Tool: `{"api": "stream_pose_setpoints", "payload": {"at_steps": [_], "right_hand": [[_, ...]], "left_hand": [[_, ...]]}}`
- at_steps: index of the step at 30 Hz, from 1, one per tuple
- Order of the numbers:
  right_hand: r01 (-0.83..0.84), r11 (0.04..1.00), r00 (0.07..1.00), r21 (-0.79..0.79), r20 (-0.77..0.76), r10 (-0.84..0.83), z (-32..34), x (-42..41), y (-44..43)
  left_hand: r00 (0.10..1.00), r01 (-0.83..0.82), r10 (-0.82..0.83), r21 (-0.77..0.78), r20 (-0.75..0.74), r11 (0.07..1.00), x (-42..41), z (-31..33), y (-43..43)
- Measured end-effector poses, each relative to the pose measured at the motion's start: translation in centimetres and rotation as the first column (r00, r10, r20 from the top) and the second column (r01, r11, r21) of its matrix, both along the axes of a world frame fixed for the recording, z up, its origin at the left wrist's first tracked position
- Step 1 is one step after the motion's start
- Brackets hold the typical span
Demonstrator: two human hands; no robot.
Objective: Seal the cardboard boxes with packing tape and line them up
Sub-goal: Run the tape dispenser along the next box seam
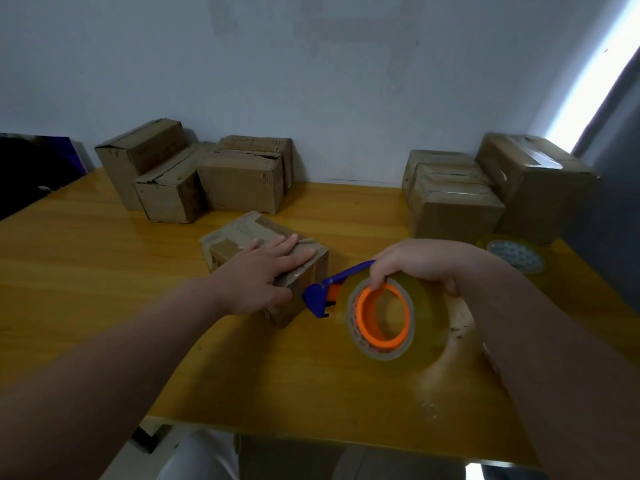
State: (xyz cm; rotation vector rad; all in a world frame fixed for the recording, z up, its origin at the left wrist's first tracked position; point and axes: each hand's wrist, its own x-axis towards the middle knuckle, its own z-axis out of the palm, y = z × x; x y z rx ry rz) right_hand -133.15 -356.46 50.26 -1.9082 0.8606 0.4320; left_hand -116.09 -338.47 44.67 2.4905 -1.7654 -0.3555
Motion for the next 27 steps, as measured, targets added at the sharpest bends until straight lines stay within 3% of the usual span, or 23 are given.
{"api": "stream_pose_setpoints", "payload": {"at_steps": [4, 8, 14, 17, 20, 27], "right_hand": [[-0.051, 0.988, 0.998, -0.144, -0.030, 0.047, 0.7, -1.3, 0.6], [0.016, 0.947, 0.992, -0.322, 0.122, 0.025, 1.6, -2.9, 0.2], [0.291, 0.737, 0.917, -0.610, 0.397, -0.033, -1.5, -2.3, -0.1], [0.471, 0.685, 0.792, -0.556, 0.608, -0.051, -4.3, -1.0, 0.8], [0.523, 0.656, 0.748, -0.544, 0.662, -0.047, -6.7, -0.1, 1.6], [0.604, 0.587, 0.692, -0.539, 0.720, -0.050, -8.9, -0.1, 1.5]], "left_hand": [[1.000, 0.020, -0.020, 0.000, -0.012, 1.000, 0.3, 0.1, 0.2], [0.998, 0.023, -0.022, 0.010, -0.064, 1.000, 0.3, 0.5, 0.7], [0.999, -0.002, 0.003, 0.021, -0.045, 1.000, -0.2, 1.3, 1.2], [0.983, -0.178, 0.168, -0.168, -0.075, 0.970, -1.3, 0.8, 0.6], [0.938, -0.284, 0.324, -0.261, 0.126, 0.923, -2.2, -0.4, -0.7], [0.876, -0.220, 0.325, -0.305, 0.356, 0.927, -3.1, -1.9, -1.2]]}}
